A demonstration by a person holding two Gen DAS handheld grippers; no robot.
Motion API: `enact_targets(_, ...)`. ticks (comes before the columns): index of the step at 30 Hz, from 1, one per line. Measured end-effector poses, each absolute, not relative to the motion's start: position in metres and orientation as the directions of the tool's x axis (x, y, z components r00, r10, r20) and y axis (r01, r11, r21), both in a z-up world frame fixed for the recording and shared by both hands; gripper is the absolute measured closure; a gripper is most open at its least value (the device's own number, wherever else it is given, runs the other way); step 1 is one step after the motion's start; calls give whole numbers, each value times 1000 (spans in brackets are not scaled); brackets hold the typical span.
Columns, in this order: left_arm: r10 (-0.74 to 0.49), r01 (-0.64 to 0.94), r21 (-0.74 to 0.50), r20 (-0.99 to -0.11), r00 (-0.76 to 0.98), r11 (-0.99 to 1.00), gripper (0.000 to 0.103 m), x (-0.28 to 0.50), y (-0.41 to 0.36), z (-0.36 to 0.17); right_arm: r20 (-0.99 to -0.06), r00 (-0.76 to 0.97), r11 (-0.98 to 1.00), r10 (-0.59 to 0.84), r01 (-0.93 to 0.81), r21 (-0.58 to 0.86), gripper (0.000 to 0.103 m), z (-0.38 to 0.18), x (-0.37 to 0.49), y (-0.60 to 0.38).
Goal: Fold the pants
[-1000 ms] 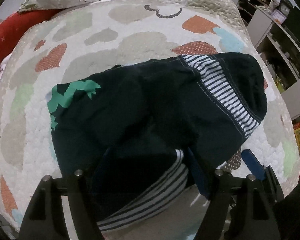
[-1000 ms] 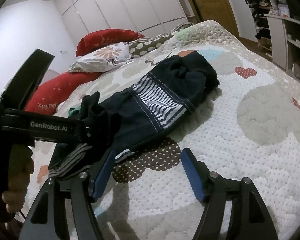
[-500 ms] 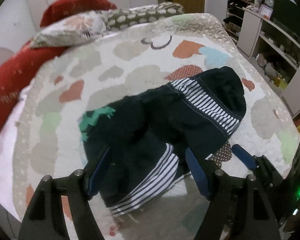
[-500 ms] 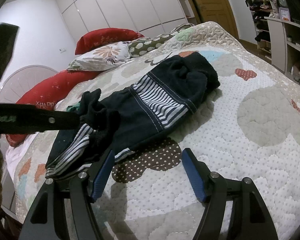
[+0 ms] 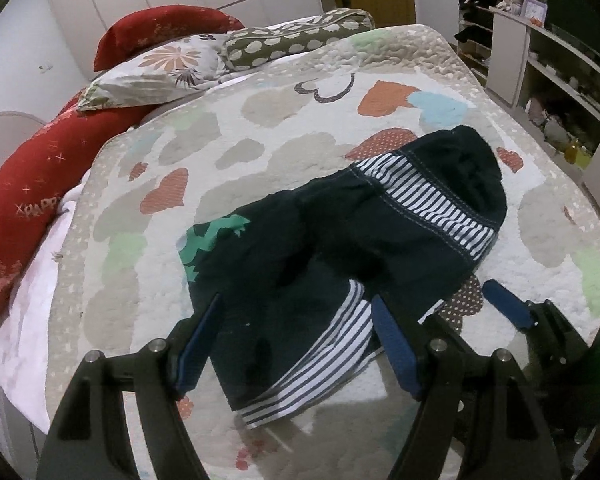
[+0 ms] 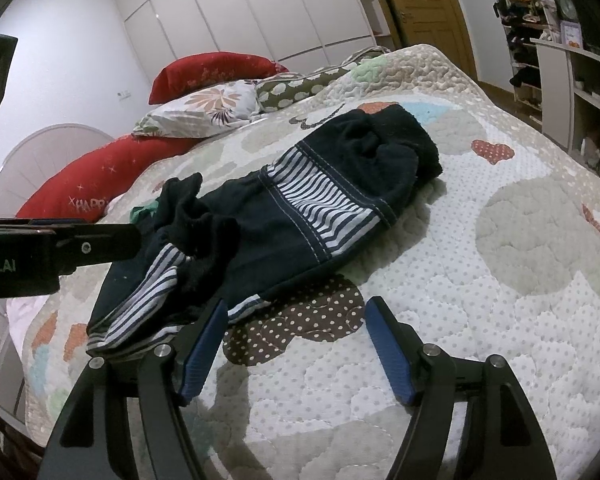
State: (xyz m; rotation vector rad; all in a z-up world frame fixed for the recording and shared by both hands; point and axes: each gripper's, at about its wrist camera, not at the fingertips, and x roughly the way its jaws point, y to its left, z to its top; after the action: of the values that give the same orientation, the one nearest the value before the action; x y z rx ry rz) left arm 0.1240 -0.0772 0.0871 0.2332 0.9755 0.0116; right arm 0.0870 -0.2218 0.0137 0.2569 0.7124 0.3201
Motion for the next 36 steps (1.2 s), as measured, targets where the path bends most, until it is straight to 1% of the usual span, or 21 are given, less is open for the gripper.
enact_targets(9,121,87,203,-822,556,975,28,128,-72,82,-607,712,930,353,-199,308,26,14,87,-217)
enact_targets(26,129,79,203,-829,544,976,28,131,-67,80,-616,708,932,346,-183,314,26,16,87,-218)
enact_targets(28,110,86,185,-834,541,979,28,135,-66,83,-602,710,916,366,-162,367,26,22,84,-224)
enact_targets(30,72,102,150,-840,538,984,28,145,-65,91,-558,725,883,403,-149,445,26,33,82,-240)
enact_targets(32,37,119,118,-845,534,986,28,158,-66,99,-540,756,885,371,-110,453,25,42,83,-252)
enact_targets(34,-16,153,74,-858,514,985,27,180,-73,107,-565,746,890,352,-79,449,25,43,93,-261)
enact_targets(36,-58,195,44,-870,489,980,27,201,-84,110,-607,704,879,368,-50,474,25,37,108,-266)
